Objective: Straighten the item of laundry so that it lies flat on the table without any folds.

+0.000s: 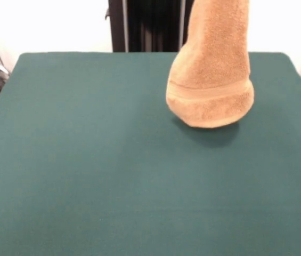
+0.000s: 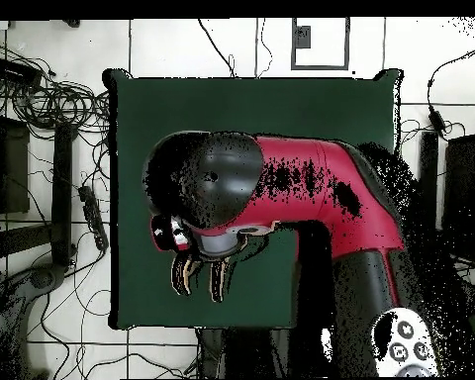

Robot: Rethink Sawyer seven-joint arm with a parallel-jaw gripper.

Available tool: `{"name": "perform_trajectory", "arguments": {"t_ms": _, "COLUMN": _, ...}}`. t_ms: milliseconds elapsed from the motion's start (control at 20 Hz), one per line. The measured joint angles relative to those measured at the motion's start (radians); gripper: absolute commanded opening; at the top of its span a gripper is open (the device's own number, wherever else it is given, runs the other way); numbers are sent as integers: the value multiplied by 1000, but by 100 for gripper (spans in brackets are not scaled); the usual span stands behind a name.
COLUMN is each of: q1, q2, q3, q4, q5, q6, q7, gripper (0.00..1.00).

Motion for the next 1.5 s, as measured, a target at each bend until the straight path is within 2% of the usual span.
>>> {"name": "perform_trajectory", "arguments": {"t_ms": 500, "q1": -47, "q2": 102, "q3": 40, "q4": -67, "q5": -4, "q6": 122, "q7": 0, "gripper": 0}}
{"name": "perform_trajectory", "arguments": {"t_ms": 950, "q1": -171, "q2": 221, "q3": 132, "q4": -144, "q5": -79, "q6": 256, "q7": -11, "gripper": 0}}
{"name": "perform_trajectory", "arguments": {"t_ms": 1200, "q1": -241, "q2": 322, "q3": 204, "q4": -213, "q5": -155, "q6": 338, "q7": -82, "gripper": 0}}
{"name": "perform_trajectory", "arguments": {"t_ms": 1500, "q1": -279, "q2": 413, "q3": 264, "q4": -269, "q5": -205, "q6": 407, "q7": -188, "gripper": 0}}
